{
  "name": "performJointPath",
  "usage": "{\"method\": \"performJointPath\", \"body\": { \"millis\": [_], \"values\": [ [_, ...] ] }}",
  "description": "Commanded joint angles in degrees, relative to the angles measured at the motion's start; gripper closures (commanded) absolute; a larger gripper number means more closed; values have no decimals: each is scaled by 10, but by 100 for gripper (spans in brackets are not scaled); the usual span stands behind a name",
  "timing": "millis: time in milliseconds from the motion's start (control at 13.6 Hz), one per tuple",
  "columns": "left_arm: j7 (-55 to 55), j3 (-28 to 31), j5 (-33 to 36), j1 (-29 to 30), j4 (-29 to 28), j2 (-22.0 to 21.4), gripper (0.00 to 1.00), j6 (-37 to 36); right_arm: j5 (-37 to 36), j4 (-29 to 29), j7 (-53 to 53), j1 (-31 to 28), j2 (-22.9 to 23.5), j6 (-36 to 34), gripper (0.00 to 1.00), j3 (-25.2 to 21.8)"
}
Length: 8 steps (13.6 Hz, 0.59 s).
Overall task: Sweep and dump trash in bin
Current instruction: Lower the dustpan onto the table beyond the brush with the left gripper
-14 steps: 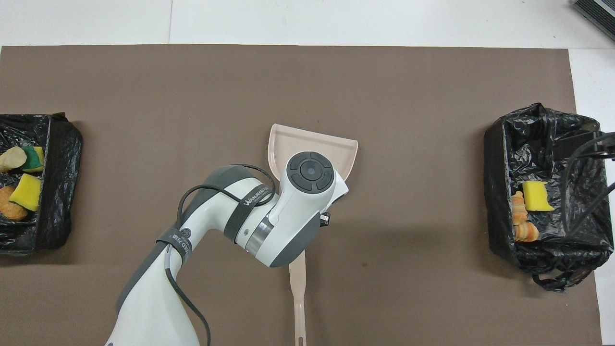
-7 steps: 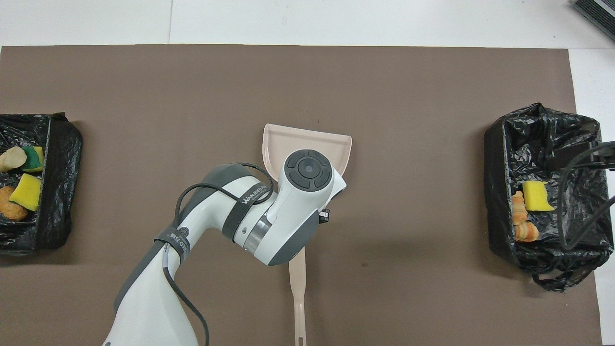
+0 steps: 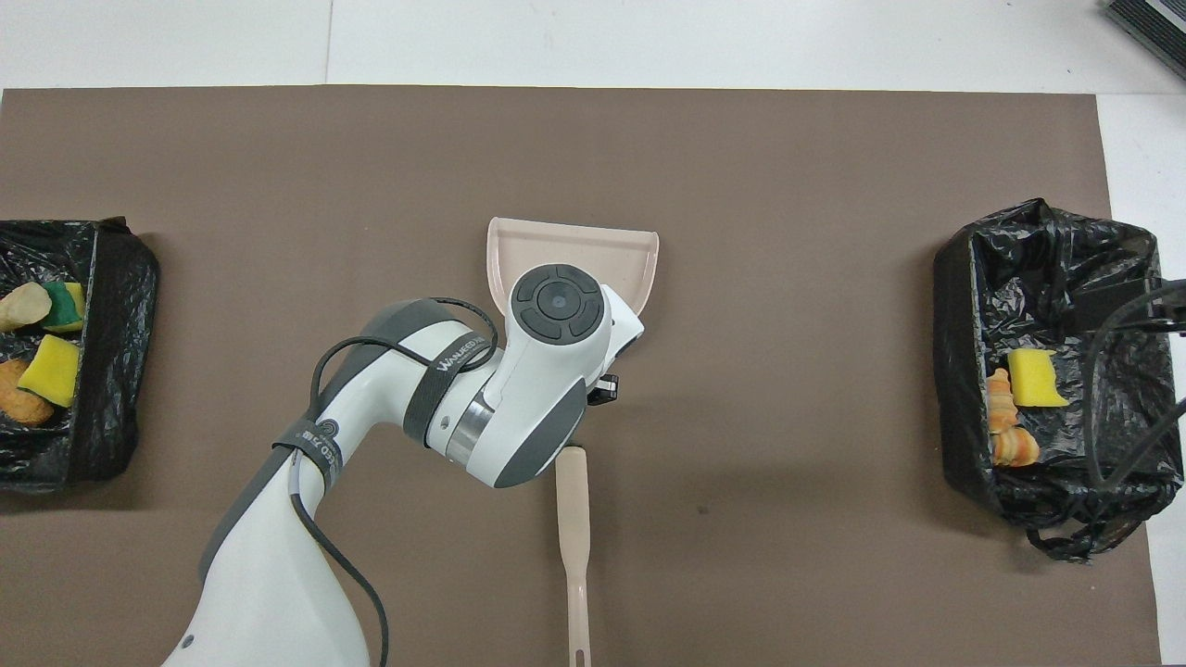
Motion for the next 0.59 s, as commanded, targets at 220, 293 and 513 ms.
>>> {"method": "performJointPath", "body": {
  "millis": [220, 293, 513],
  "values": [
    [0, -3, -10, 5, 14, 9, 63, 14, 15, -12, 52, 5, -10, 1, 0, -6],
    [0, -3, -10, 4, 13, 9, 42, 15, 15, -12, 53, 5, -11, 1, 0, -6],
    [1, -2, -11, 3, 11, -1, 0, 12, 13, -10, 50, 6, -12, -4, 0, -5]
  ]
}}
